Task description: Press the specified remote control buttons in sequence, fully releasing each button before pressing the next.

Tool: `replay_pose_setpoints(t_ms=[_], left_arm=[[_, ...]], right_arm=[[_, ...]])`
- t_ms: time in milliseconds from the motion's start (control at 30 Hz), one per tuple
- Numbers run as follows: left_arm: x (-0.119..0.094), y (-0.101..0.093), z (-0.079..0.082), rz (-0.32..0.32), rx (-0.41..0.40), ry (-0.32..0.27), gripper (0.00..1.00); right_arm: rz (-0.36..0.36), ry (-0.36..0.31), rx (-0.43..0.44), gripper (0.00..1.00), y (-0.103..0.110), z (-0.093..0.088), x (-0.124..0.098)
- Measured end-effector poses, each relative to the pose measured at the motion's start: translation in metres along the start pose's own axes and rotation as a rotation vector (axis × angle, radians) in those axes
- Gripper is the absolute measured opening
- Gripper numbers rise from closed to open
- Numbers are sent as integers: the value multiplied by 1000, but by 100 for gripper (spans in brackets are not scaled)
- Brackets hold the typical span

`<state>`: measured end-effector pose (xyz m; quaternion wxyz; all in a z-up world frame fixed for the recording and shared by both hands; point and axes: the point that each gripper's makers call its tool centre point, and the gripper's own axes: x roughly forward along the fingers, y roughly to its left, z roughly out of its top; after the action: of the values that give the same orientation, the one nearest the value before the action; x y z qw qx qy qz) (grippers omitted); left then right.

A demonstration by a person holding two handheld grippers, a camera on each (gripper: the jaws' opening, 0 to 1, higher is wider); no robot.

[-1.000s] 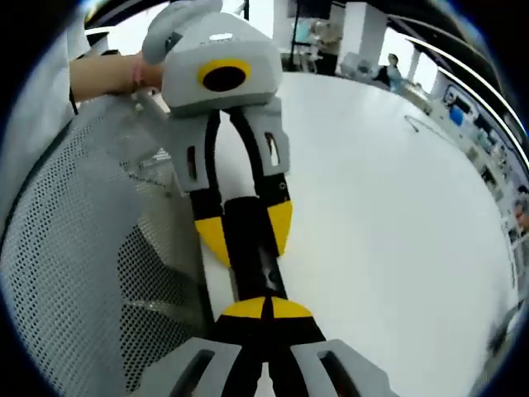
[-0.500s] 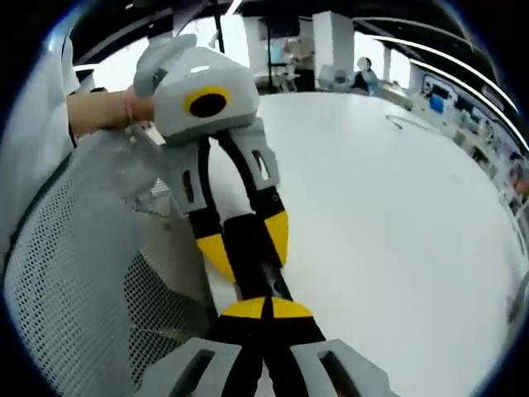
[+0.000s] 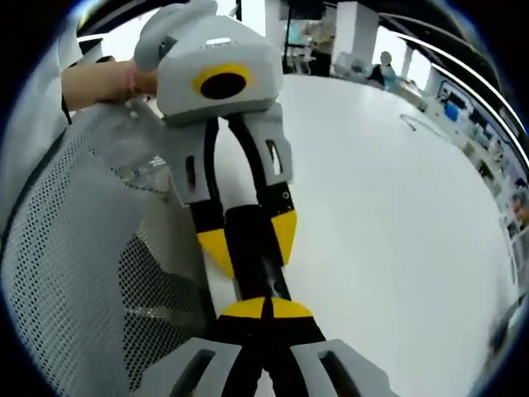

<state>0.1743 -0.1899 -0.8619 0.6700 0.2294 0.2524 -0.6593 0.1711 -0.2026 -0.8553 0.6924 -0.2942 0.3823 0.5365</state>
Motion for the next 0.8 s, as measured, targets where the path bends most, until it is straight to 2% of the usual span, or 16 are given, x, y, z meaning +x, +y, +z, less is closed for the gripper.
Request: replay_pose_setpoints(t_ms=[233,300,400,467,567,800], left_arm=[[0,0,0,0,-1,-2,25],[0,0,0,0,-1,-2,25],[0,0,0,-1,-2,-3,25],[0,0,0,-1,-3,-3,25],[0,0,0,-1,-3,-2,25],[0,0,0,-3,0,-1,25]], right_arm=[[-81,23,-141,0,2,1,1],[-94,24,-152,0,3,1,1],[-93,24,-137,0,4,2,1],[-42,19,-126,0,13,5,2],[-62,51,-195,0,13,4,4],[-27,81,-209,0,15,4,5]])
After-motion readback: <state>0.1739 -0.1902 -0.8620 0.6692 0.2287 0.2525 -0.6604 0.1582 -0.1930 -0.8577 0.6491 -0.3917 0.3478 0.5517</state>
